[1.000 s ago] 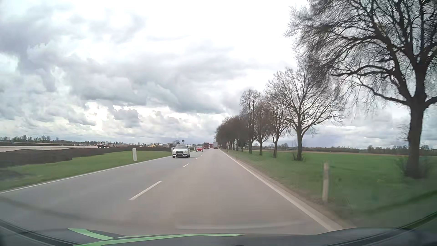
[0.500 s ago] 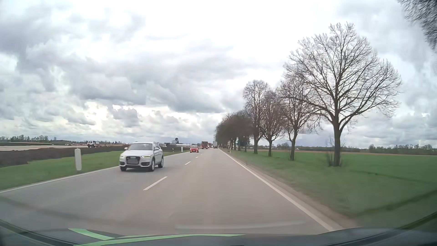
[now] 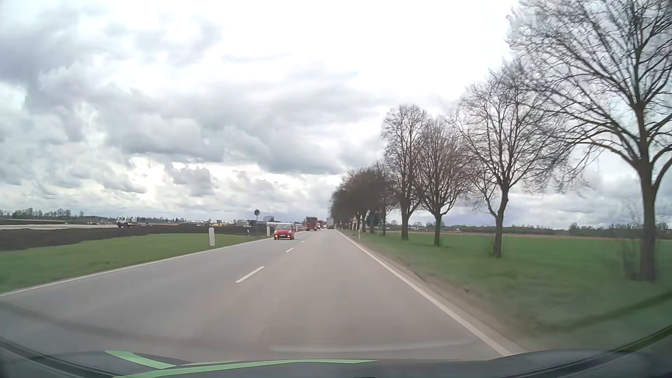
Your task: Follow the waypoints while adhering to traffic rules and regulations
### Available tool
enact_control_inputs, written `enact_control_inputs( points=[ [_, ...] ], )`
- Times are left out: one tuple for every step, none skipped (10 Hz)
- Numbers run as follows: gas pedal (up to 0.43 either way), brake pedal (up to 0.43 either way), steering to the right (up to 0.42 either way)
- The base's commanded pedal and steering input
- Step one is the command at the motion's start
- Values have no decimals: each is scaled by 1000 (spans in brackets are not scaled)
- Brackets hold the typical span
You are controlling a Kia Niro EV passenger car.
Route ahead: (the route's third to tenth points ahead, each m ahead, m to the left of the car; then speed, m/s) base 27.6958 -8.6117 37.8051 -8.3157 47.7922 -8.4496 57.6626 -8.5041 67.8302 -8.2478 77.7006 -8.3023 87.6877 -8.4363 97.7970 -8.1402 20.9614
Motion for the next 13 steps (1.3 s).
enact_control_inputs(
  points=[
    [138,0,3],
    [138,0,3],
    [138,0,2],
    [138,0,2],
    [138,0,2],
    [138,0,2],
    [138,0,2],
    [138,0,2],
    [138,0,2],
    [138,0,2],
    [138,0,2],
    [138,0,2],
    [150,0,2]
  ],
)
